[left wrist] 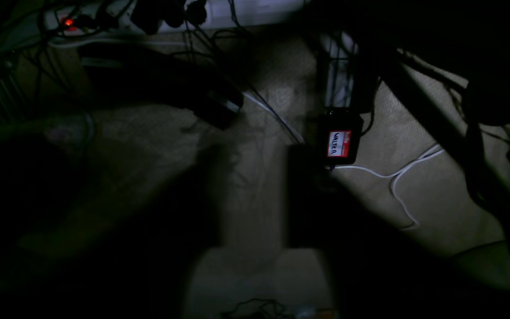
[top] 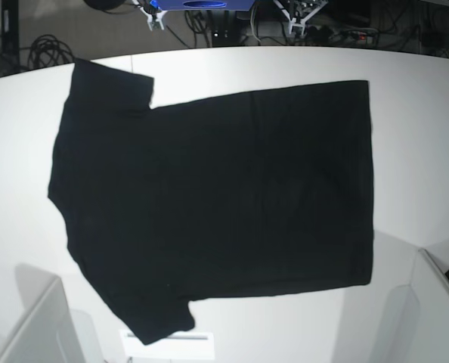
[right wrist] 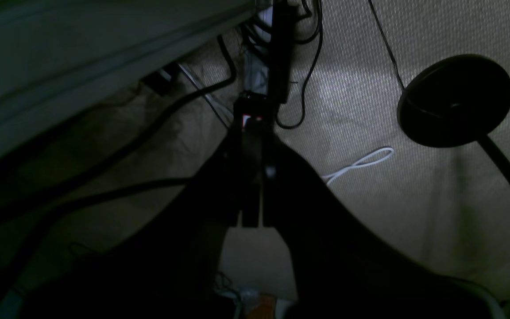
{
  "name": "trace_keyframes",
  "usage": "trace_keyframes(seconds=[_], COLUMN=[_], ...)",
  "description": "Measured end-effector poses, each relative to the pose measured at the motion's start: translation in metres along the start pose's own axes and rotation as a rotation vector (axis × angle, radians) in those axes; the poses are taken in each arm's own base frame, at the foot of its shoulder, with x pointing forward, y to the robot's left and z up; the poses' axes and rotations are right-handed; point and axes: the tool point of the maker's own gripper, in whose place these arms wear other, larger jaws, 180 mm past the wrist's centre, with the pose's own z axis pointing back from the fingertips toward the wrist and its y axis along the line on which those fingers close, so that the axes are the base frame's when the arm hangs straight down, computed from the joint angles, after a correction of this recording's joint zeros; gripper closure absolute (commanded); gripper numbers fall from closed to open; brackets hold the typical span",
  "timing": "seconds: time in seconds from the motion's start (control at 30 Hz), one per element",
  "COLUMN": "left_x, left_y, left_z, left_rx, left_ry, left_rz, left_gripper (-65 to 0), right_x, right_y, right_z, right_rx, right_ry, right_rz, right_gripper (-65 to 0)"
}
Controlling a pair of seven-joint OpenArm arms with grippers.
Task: Fold the T-shirt properly
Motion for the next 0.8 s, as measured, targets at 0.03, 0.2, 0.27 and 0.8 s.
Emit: trace_keyframes(seconds=[0.03, 0.2, 0.27, 0.8], left_x=[-0.001, -0.010, -0.010, -0.023], left_y=[0.000, 0.000, 0.000, -0.002], left_z=[0.000, 0.001, 0.001, 0.004], left_rx=[0.000, 0.000, 0.000, -0.003], left_ry=[0.001, 0.017, 0.017, 0.020], left_rz=[-0.005, 0.000, 0.001, 0.001], left_gripper=[0.0, 0.0, 0.0, 0.0], right_x=[-0.001, 0.006, 0.009, 0.001], right_y=[0.000, -0.006, -0.012, -0.033], right_z=[0.000, 0.000, 0.001, 0.005], right_rx=[0.000, -0.008, -0.017, -0.050], right_ry=[0.007, -0.003, -0.011, 0.081], right_rz=[0.001, 0.006, 0.010, 0.020], right_gripper=[0.0, 0.0, 0.0, 0.0])
